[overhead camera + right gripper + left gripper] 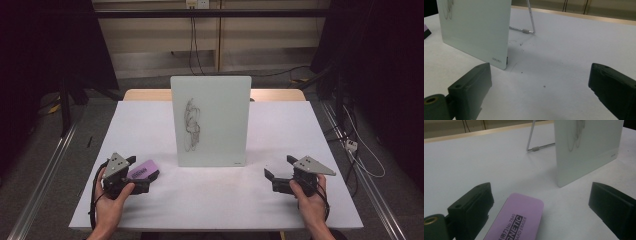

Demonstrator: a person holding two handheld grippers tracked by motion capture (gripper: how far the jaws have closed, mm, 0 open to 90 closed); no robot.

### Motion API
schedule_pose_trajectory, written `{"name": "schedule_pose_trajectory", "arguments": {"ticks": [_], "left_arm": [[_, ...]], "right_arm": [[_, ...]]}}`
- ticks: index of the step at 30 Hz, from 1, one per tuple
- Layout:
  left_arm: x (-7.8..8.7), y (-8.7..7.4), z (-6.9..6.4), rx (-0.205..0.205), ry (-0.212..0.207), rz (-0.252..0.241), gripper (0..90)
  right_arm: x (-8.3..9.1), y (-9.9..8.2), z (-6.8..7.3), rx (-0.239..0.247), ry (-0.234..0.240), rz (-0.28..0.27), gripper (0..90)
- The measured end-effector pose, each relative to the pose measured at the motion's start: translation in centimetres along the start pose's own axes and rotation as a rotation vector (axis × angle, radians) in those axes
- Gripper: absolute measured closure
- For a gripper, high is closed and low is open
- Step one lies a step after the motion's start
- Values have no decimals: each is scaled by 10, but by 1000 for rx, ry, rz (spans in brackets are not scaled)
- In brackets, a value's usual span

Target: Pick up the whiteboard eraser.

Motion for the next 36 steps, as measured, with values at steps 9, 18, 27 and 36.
{"name": "schedule_pose_trajectory", "arguments": {"ticks": [9, 18, 27, 36], "left_arm": [[1, 2, 2, -1, -8, 13, 54], [-2, 1, 13, 59, -65, 16, 81], [-3, 7, 21, 38, -121, 42, 67], [-3, 10, 20, -38, -83, 109, 56]], "right_arm": [[-1, 0, -1, 5, 5, 3, 56], [-1, -1, -1, 4, 11, 4, 56], [-2, -1, 0, 10, 11, 14, 57], [-3, 0, 0, 11, 15, 19, 57]]}}
Point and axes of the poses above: each handheld gripper's, and its own axes: x roughly backward along the jaws, y roughly out of its top, z roughly to its left, the point moved 2 cm from there along -x, roughly forward along the jaws, and after that the axes turned 12 degrees about z, right-handed, at the moved point
